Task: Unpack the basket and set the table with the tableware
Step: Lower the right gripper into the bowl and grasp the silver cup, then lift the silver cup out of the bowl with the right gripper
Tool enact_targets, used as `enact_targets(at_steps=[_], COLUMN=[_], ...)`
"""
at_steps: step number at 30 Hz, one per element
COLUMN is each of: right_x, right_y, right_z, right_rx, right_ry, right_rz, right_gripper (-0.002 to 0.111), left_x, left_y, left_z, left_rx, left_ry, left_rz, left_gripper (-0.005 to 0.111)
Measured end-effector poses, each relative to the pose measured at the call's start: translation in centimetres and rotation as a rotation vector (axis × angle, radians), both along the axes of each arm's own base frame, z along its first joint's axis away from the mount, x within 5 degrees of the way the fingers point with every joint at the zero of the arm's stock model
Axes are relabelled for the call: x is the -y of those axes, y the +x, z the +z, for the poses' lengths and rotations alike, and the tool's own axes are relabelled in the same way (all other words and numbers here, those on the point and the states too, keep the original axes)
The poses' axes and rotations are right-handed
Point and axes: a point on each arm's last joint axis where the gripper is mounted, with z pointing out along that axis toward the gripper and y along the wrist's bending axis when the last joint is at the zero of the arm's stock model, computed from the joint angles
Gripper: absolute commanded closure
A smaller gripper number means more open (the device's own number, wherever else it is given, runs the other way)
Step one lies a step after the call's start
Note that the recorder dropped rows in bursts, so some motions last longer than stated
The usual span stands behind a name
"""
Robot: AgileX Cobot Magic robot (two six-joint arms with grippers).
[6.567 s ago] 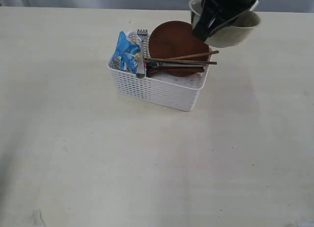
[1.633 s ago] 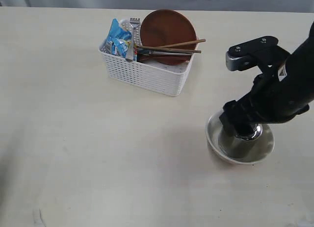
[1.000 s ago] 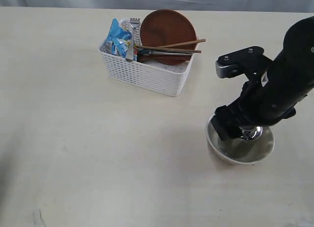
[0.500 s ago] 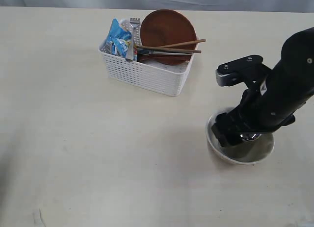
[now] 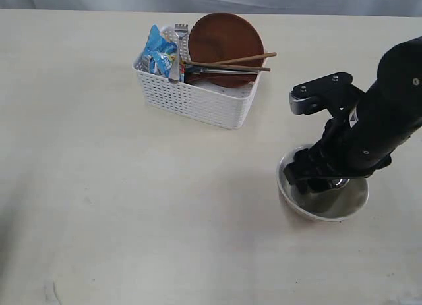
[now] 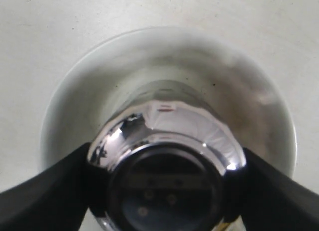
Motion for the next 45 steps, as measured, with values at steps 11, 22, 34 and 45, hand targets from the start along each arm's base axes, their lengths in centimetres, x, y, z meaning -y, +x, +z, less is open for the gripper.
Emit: enact_targets(at_steps=[11, 22, 34, 45], right_x=[-0.2, -0.4, -3.5, -6.3], right_y=[0.4, 0.9, 0.2, 4.2], right_z=[1.6, 6.9, 11.4, 7.1], right_rx=[-0.002, 0.078, 0.277, 0.402], right_ry=[-0.003, 0.025, -0.094, -0.719], right_rz=[0.011, 0.033, 0.174, 0.331], right_gripper=[0.109, 0.109, 0.109, 0.109], left_x=[0.0, 0.0, 0.0, 0.0], left_y=[0.0, 0.0, 0.0, 0.0], left_z=[0.0, 0.0, 0.0, 0.0], left_rx=[0.000, 0.000, 0.000, 0.000], left_ry=[0.000, 0.000, 0.000, 0.000], left_rz=[0.000, 0.000, 0.000, 0.000], left_gripper=[0.107, 0.107, 0.107, 0.107])
